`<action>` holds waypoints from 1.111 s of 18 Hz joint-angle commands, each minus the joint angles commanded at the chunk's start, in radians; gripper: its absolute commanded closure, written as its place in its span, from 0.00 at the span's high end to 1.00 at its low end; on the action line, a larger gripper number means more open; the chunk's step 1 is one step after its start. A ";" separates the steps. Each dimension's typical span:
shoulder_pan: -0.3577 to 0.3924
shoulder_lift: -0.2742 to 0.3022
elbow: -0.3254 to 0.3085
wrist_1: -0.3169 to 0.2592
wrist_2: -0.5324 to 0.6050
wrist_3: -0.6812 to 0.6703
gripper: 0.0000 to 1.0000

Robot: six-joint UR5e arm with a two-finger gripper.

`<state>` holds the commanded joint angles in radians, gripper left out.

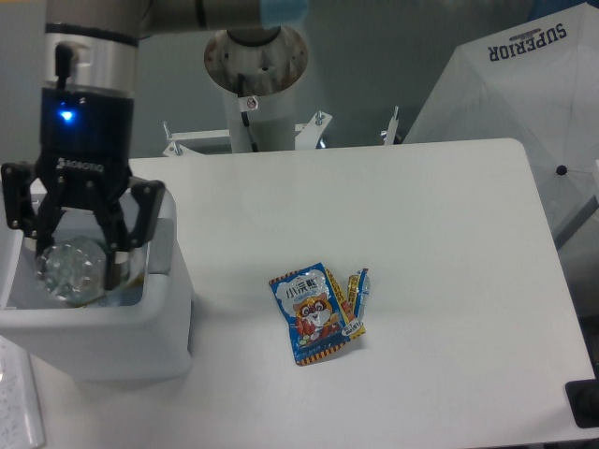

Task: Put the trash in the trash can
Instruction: 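Lift the bottle and carry it over the white trash bin, then open the gripper to drop the bottle into the bin, then move the open gripper back over the blue snack wrapper and lower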

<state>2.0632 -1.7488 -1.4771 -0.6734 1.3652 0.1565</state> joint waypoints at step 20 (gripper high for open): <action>0.349 0.039 -0.183 -0.002 0.178 -0.028 1.00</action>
<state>2.4127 -1.7102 -1.6597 -0.6750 1.5432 0.1289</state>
